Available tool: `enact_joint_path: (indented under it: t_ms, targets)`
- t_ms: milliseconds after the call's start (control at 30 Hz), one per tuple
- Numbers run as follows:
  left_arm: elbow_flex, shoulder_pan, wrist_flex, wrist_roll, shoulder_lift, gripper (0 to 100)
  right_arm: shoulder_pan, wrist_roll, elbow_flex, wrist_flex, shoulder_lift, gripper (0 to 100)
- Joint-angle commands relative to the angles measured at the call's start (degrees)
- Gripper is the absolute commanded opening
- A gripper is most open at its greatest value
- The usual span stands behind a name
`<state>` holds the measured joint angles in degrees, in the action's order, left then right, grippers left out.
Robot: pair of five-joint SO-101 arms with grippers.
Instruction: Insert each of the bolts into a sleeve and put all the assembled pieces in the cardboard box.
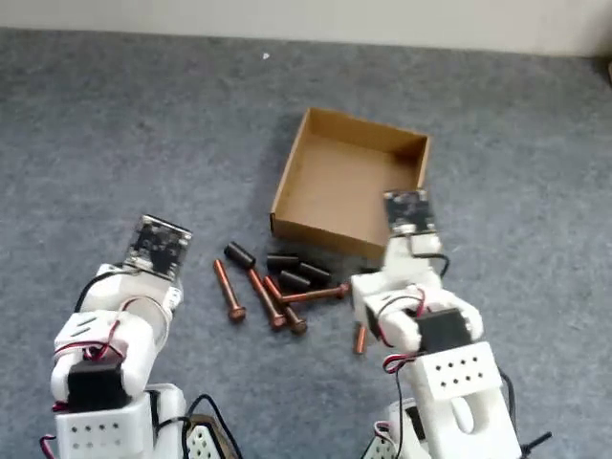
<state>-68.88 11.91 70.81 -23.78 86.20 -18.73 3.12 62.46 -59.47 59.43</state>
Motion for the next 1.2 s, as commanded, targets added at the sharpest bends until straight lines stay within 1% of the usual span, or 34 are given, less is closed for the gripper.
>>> enact_joint_path:
  t_ms: [0, 100, 233, 333, 433, 533, 667, 833, 1000, 1167]
  targets:
    - [9.36, -9.63, 4.75, -2.64, -6.37, 14, 6.46, -0.26, -0.22, 4.00, 1.80, 0.5]
    - [13.67, -16.92, 5.19, -2.73, -15.78, 14, 11.91, -0.18, -0.22, 5.85, 1.80, 0.5]
    - [18.77, -26.95, 3.78, -2.73, -29.14, 18, 17.27, 1.93, -0.40, 6.90, 2.15, 0.5]
    - [21.23, -33.89, -1.05, -2.02, -37.93, 18, 21.23, 2.11, -0.75, 6.99, 2.15, 0.5]
    - [22.29, -39.52, -8.18, 0.88, -46.37, 19, 24.84, 2.11, -0.75, 6.99, 2.15, 0.5]
    - [23.08, -44.26, -15.03, 1.41, -54.99, 19, 27.12, 2.11, -0.75, 6.99, 2.15, 0.5]
    - [27.65, -46.90, -19.52, 1.41, -67.03, 18, 27.56, 2.11, -0.66, 7.43, 2.15, 0.5]
    - [36.26, -48.13, -19.43, 1.41, -79.69, 18, 27.65, 2.11, -0.31, 9.63, 2.15, 0.5]
    - [42.51, -47.96, -19.43, 1.23, -88.48, 18, 27.65, 2.11, -0.31, 9.71, 2.15, 0.5]
    - [46.37, -47.60, -19.43, 1.14, -94.29, 18, 27.65, 2.11, -0.31, 9.71, 2.15, 0.5]
